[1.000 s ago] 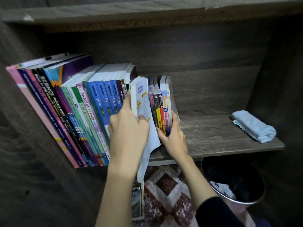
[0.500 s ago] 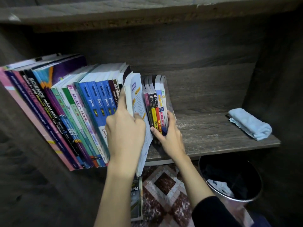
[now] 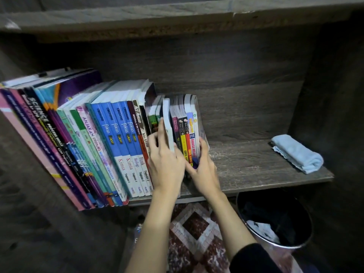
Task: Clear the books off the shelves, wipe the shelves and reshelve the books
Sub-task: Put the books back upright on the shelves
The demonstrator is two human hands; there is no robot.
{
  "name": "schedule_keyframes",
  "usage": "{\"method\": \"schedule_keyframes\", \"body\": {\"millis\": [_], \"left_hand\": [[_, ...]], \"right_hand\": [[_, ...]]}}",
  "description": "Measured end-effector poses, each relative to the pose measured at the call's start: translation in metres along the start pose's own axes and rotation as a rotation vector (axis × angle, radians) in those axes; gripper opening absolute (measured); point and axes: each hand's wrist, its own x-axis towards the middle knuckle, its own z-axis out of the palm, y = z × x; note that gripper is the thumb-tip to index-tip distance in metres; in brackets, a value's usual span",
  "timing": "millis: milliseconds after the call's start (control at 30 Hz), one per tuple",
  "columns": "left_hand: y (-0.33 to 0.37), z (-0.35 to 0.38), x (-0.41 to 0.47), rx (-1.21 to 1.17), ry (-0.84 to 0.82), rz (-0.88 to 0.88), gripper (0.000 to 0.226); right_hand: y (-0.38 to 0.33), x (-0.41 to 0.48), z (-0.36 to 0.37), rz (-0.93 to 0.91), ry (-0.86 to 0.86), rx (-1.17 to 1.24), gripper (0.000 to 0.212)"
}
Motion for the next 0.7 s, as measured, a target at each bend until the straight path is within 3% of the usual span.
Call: {"method": "schedule_keyframes", "body": {"millis": [133, 367, 500, 600, 700], "left_hand": [[-0.008, 0.010, 0.000, -0.025, 0.016, 0.005, 0.057], [-0.033, 0.001, -0.026, -0.114, -0.105, 0.101, 0.076], [-0.042, -0.015, -0.025, -0.066, -0.286, 0.117, 0.084], [-0.043, -0.019, -0.024, -0.083, -0.360, 0.078, 0.085], [-0.046, -0.012, -0.024, -0.090, -0.324, 0.031, 0.075]], "right_hand": [[0.001, 0.000, 0.001, -0.019, -0.001, -0.001, 0.078], [0.002, 0.002, 0.000, -0.021, 0.000, 0.038, 0.078], [0.001, 0.002, 0.000, -0.024, 0.001, 0.037, 0.080], [0.003, 0.003, 0.001, -0.024, 0.005, 0.022, 0.079], [0.003, 0.002, 0.001, -0.036, 0.015, 0.028, 0.079]]}}
